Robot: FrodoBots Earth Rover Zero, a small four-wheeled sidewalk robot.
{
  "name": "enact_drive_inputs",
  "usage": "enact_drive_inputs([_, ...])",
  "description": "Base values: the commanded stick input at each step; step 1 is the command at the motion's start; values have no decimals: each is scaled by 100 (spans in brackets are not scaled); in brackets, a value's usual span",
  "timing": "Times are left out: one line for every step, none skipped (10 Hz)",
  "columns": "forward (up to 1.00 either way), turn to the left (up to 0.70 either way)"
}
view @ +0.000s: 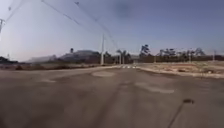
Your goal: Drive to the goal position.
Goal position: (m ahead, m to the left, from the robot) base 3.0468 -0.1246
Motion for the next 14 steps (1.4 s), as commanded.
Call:
enact_drive_inputs([100,-24])
enact_drive_inputs([100,-7])
enact_drive_inputs([100,0])
enact_drive_inputs([100,0])
enact_drive_inputs([100,0])
enact_drive_inputs([100,0])
enact_drive_inputs([100,0])
enact_drive_inputs([100,0])
enact_drive_inputs([100,-1])
enact_drive_inputs([100,-17])
enact_drive_inputs([100,0])
enact_drive_inputs([100,0])
enact_drive_inputs([100,0])
enact_drive_inputs([100,0])
